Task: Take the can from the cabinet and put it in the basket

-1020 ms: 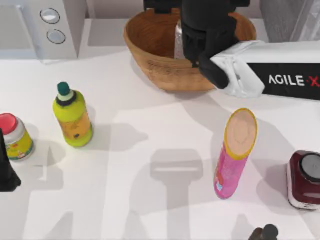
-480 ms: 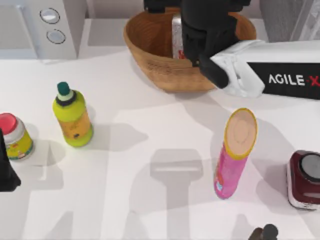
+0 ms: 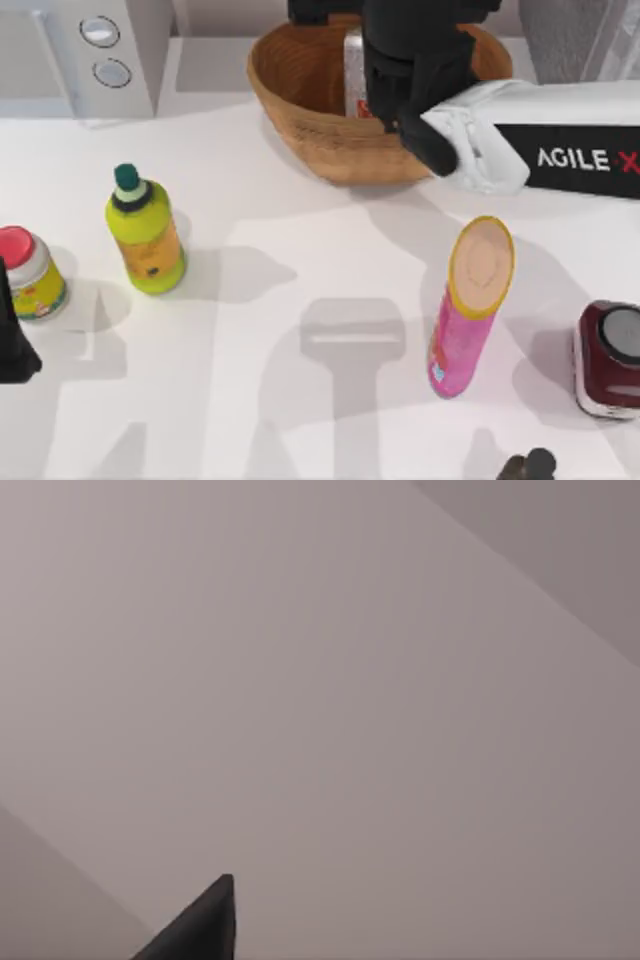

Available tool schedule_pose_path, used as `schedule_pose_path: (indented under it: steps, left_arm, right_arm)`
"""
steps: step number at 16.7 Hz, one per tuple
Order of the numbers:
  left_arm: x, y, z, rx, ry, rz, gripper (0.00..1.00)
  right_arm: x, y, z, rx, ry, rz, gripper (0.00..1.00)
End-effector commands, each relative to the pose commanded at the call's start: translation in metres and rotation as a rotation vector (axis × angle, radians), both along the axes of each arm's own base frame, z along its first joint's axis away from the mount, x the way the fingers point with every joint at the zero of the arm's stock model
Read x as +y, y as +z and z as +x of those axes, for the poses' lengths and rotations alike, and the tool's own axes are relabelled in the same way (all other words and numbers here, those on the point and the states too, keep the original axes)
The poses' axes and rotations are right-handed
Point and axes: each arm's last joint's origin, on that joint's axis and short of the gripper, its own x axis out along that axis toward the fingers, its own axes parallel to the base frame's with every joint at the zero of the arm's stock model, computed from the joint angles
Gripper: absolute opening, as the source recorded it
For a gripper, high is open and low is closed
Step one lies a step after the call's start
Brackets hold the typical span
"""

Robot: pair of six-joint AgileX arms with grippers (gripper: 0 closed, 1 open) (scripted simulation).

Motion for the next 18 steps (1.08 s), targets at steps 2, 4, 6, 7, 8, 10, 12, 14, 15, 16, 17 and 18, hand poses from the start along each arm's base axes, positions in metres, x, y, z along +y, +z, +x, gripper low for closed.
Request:
schedule_pose_path:
  steps: [2, 4, 6, 7, 8, 10, 12, 14, 15, 16, 17, 18]
  left_arm:
    - [0.0000, 0.0000, 0.0000, 0.000, 0.000, 0.000, 1.00]
    - [0.0000, 0.0000, 0.0000, 0.000, 0.000, 0.000, 1.00]
    - [0.0000, 0.0000, 0.0000, 0.000, 0.000, 0.000, 1.00]
    - [0.0000, 0.0000, 0.0000, 0.000, 0.000, 0.000, 1.00]
    - [0.0000, 0.0000, 0.0000, 0.000, 0.000, 0.000, 1.00]
    - [0.0000, 0.0000, 0.0000, 0.000, 0.000, 0.000, 1.00]
    - [0.0000, 0.0000, 0.0000, 0.000, 0.000, 0.000, 1.00]
    - [0.0000, 0.0000, 0.0000, 0.000, 0.000, 0.000, 1.00]
    - [0.0000, 0.0000, 0.0000, 0.000, 0.000, 0.000, 1.00]
    - [0.0000, 0.0000, 0.0000, 0.000, 0.000, 0.000, 1.00]
    - [0.0000, 0.0000, 0.0000, 0.000, 0.000, 0.000, 1.00]
    - [0.0000, 0.0000, 0.0000, 0.000, 0.000, 0.000, 1.00]
  right_arm:
    - [0.0000, 0.0000, 0.0000, 0.000, 0.000, 0.000, 1.00]
    - [0.0000, 0.0000, 0.0000, 0.000, 0.000, 0.000, 1.00]
    - [0.0000, 0.0000, 0.0000, 0.000, 0.000, 0.000, 1.00]
    - [0.0000, 0.0000, 0.0000, 0.000, 0.000, 0.000, 1.00]
    - [0.0000, 0.0000, 0.0000, 0.000, 0.000, 0.000, 1.00]
    - [0.0000, 0.0000, 0.0000, 0.000, 0.000, 0.000, 1.00]
    - [0.0000, 0.0000, 0.0000, 0.000, 0.000, 0.000, 1.00]
    - [0.0000, 0.0000, 0.0000, 0.000, 0.000, 0.000, 1.00]
    - [0.0007, -0.0001, -0.0005, 0.000, 0.002, 0.000, 1.00]
    - [0.0007, -0.0001, -0.0005, 0.000, 0.002, 0.000, 1.00]
    - [-0.0015, 0.0021, -0.0012, 0.000, 0.002, 0.000, 1.00]
    - [-0.0062, 0.0059, -0.0027, 0.001, 0.002, -0.001, 1.00]
